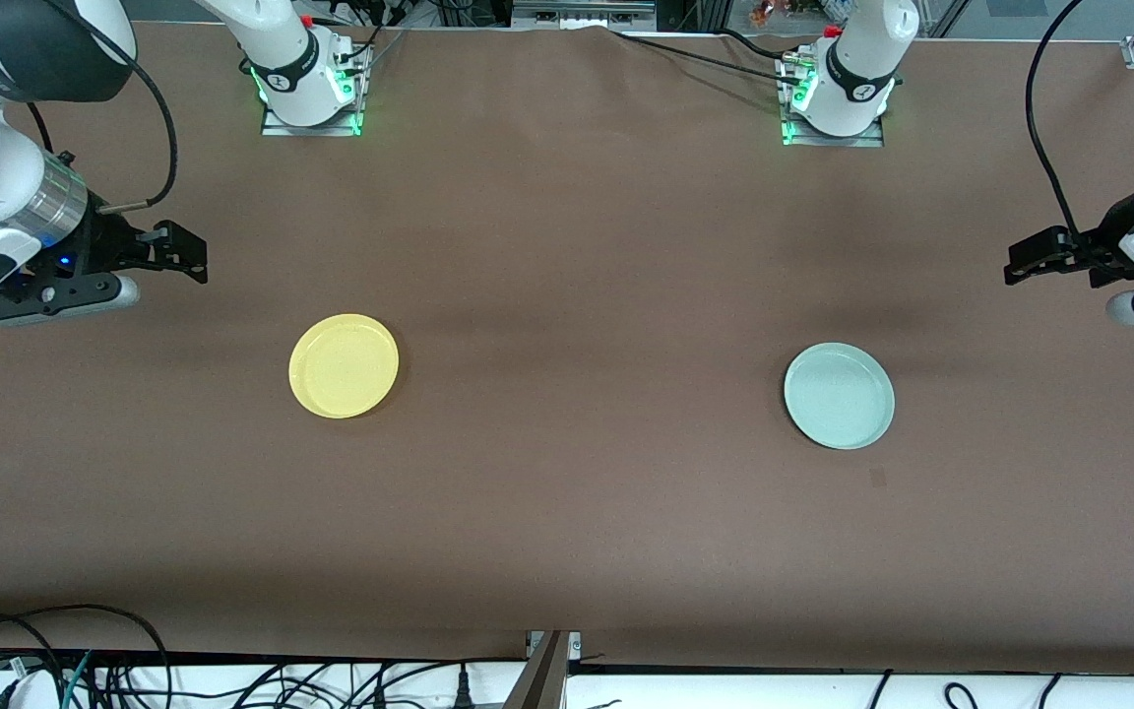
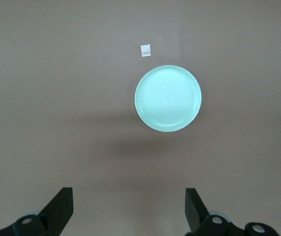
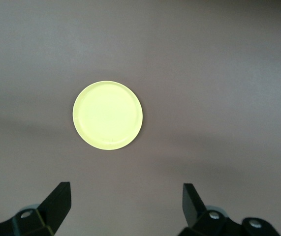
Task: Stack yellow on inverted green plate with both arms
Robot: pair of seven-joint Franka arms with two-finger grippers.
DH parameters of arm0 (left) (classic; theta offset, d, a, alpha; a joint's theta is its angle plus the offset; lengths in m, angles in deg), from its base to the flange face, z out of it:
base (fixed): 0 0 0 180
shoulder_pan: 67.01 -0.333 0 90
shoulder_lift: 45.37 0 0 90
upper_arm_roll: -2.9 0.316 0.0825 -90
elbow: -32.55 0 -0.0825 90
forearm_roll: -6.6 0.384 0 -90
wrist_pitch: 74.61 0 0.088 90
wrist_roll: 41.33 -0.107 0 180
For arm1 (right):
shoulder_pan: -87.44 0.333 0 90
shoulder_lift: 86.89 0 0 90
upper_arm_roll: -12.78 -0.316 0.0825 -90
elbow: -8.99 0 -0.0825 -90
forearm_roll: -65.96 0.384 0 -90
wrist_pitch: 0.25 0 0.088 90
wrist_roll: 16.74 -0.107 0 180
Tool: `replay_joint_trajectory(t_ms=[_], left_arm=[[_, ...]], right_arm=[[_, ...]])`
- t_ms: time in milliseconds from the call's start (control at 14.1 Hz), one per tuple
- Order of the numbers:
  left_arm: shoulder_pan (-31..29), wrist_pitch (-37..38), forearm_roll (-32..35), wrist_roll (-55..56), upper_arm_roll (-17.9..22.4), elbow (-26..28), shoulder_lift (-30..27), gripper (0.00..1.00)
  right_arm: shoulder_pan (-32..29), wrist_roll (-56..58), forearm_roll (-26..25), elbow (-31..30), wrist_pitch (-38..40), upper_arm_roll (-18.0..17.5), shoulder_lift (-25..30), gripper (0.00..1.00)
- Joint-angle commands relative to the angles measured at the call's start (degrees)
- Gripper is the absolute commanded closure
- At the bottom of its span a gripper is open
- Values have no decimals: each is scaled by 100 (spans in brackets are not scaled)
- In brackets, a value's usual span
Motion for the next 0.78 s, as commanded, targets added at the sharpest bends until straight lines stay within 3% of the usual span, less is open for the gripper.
replay_joint_trajectory(t_ms=[0,284,497,710], left_arm=[[-13,77,-170,-566,54,-246,513,0],[-22,-774,-161,-986,72,-370,1312,0],[-285,-1573,-223,-1812,37,-299,1954,0],[-285,-2514,-276,-2428,28,-282,2490,0]], right_arm=[[-154,5,36,191,125,7,-201,0],[-172,-73,404,200,38,25,-640,0],[-399,-39,641,209,-59,60,-1350,0],[-374,5,608,147,-629,51,-1904,0]])
